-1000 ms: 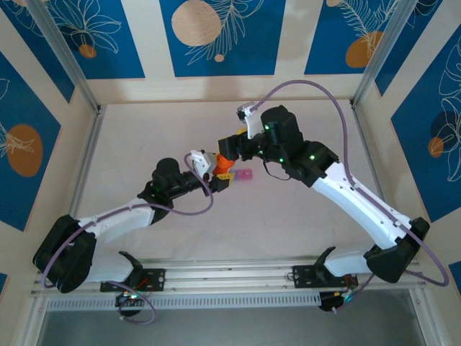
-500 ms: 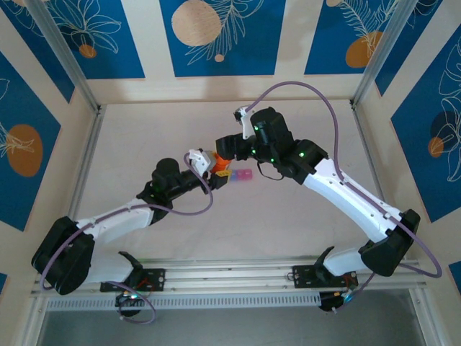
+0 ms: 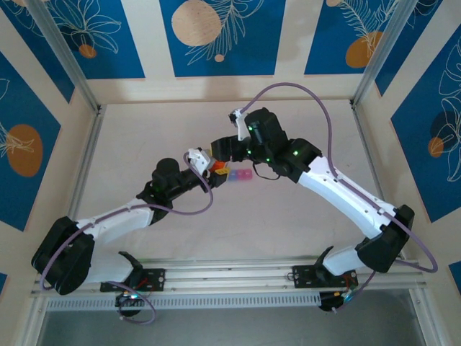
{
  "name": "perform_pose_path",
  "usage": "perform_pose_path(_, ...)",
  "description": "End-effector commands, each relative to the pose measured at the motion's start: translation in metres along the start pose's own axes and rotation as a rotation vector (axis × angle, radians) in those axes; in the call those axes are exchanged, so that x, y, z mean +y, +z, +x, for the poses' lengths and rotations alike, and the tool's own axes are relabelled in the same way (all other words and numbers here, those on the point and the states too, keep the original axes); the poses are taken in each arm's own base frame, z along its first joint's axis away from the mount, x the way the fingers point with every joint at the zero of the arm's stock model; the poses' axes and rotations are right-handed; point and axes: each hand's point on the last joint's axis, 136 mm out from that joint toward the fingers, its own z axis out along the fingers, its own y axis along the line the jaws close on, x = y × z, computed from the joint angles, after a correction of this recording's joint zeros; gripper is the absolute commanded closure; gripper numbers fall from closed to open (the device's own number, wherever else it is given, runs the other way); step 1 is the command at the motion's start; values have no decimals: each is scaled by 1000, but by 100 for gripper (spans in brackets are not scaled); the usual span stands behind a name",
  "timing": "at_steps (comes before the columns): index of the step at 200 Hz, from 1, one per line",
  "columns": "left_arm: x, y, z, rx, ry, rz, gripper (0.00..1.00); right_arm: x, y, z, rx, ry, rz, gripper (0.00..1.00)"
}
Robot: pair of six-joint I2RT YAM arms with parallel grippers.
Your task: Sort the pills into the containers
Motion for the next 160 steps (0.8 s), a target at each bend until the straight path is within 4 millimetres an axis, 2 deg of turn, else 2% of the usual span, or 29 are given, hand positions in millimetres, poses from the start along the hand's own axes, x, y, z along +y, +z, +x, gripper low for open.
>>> perform_pose_path(1,3,-4,-12,-39,22,-16,100,8,0,-2,9,4,-21,32)
perform_pose_path(14,3,-5,-12,-40,21,-18,100,7,1,-1,8,-1,-16,35)
perform_pose_path(55,4,-8,-15,-55,19,-25,100,12,-2,6,31,-46,-53,53)
perform_pose_path(81,-2,-10,-22,-81,24,5,100,24,-5,20,55,-143,-160,54)
perform_pose_path(93,-10,-12,-24,-101,32,51,100,24,-12,22,46,-201,-193,57)
perform_pose_path(120,-32,-16,-28,-119,38,203,100,33,-36,28,43,-362,-395,59)
perform_pose_path(138,-50,-21,-35,-150,38,318,100,35,-49,42,57,-492,-502,59)
perform_pose_path(149,-60,-24,-37,-161,36,382,100,35,-57,58,89,-597,-561,57)
perform_pose_path(160,-68,-26,-38,-164,31,437,100,30,-58,67,115,-653,-572,57)
